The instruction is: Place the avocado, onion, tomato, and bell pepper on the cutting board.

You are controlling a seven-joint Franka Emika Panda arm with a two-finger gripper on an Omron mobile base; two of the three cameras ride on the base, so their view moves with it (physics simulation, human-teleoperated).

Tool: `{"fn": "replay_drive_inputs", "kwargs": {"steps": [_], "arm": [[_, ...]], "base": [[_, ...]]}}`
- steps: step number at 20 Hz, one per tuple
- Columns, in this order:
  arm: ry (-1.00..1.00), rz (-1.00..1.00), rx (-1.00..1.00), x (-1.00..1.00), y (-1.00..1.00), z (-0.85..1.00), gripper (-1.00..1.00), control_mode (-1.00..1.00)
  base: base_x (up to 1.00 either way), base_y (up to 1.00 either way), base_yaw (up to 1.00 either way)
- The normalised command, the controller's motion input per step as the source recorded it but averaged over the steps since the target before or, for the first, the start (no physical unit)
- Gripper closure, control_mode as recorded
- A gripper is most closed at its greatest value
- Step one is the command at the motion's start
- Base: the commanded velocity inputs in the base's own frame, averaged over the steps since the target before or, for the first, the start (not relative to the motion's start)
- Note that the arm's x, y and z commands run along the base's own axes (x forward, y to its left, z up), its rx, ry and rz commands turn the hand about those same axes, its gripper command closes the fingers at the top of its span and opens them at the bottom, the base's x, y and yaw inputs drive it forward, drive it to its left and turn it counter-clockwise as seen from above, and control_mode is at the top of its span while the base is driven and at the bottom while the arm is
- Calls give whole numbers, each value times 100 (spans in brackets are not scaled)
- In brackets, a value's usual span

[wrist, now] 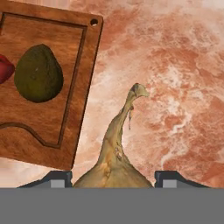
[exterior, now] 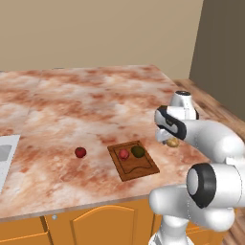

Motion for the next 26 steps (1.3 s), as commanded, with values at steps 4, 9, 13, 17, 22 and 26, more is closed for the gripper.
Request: {"fn": "replay_drive_inputs", "kwargs": {"steps": [4,9,13,17,22,26], "arm": [[0,-21,6,-21,37,3,100,-100],[0,-21,9,-27,32,-13,100,-100],[0,-19,8,-23,35,-32,100,-100],[-2,-15,0,-3,47,-16,100,-100],[-1,-14,0,1,47,-12,100,-100],[0,-14,0,14,32,-24,100,-100]], "base": [[0,0,0],[0,0,0],[0,0,0],[0,0,0],[0,0,0],[0,0,0]]}}
